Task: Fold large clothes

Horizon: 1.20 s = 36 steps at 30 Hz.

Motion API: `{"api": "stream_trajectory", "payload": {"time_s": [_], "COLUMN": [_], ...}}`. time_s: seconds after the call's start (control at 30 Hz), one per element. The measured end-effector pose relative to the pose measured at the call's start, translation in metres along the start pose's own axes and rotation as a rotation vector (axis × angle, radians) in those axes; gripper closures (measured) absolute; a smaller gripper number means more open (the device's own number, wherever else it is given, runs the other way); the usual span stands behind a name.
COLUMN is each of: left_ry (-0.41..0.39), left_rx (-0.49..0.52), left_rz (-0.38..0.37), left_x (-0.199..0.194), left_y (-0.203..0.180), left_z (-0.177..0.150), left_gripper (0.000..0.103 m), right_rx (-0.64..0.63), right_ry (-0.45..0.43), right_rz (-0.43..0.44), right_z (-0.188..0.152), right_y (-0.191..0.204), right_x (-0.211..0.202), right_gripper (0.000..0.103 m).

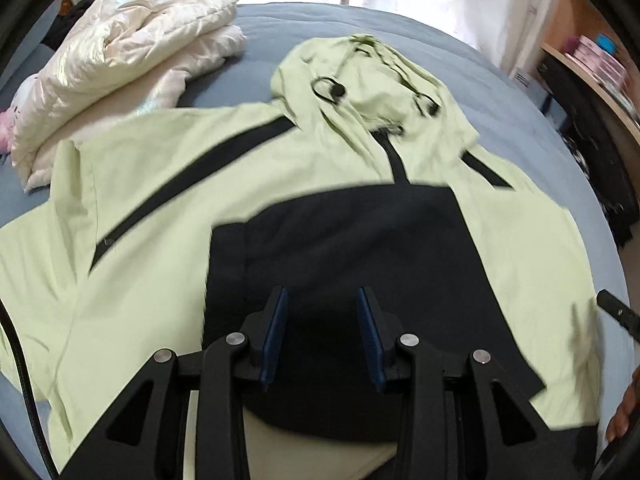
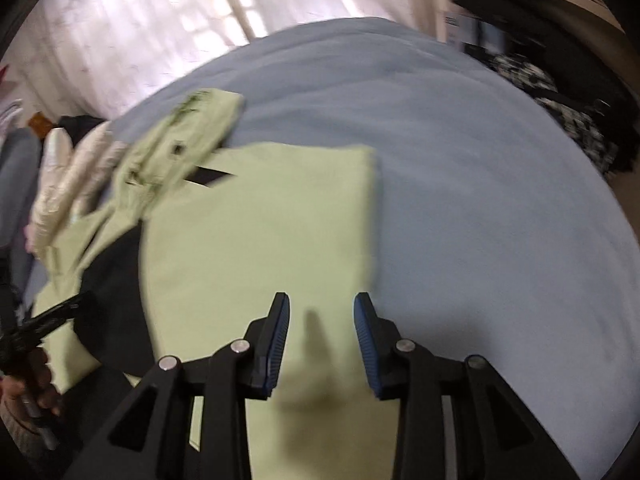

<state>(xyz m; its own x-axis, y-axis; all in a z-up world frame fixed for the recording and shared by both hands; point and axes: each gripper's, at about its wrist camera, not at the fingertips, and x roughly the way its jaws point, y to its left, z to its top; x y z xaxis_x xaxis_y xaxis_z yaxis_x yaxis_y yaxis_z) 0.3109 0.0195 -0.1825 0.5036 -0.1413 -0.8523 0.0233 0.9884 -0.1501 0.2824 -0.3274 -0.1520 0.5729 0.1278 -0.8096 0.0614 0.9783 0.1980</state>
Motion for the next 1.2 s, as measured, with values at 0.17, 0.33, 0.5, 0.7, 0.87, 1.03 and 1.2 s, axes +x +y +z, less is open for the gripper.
{"api": "stream_trajectory", "payload": {"time_s": [0.17,0.33,0.5,0.7,0.87,1.03,1.2], "left_ry": [-0.006,-0.013,-0.054,-0.091,-0.09,-0.078,-0.092], "left_rx": [-0.036,-0.054,-0.019,-0.008,-0.058,-0.054,-0.058], "left_rz": [0.004,0.023,0.067,0.106,0.127,0.146,0.109], "left_x": [0.021,0.044,0.057,0.065,0.067,0.046,0.01], "left_y": [0.001,0.001,0.0,0.005,0.016,0.019,0.023], "left_z": [0.021,0.032,0.04,0.045,0.047,0.04,0.023], "left_gripper": [0.069,0.069,0.068,0.05,0.035,0.035,0.035], "right_rx": [-0.088,-0.163,-0.113,0.05,0.205,0.197,0.194], "right_ry": [0.017,0.029,-0.039,-0.104,-0.089,-0.092,-0.098], "right_rz": [0.115,0.093,-0.033,-0.245,-0.185,-0.188,-0.15], "right_z": [0.017,0.019,0.032,0.044,0.039,0.036,0.021], "right_y": [0.071,0.106,0.054,-0.036,-0.077,-0.063,-0.045], "right_x": [0.044,0.084,0.095,0.079,0.069,0.051,0.02], "right_gripper": [0.069,0.069,0.073,0.071,0.071,0.071,0.071]}}
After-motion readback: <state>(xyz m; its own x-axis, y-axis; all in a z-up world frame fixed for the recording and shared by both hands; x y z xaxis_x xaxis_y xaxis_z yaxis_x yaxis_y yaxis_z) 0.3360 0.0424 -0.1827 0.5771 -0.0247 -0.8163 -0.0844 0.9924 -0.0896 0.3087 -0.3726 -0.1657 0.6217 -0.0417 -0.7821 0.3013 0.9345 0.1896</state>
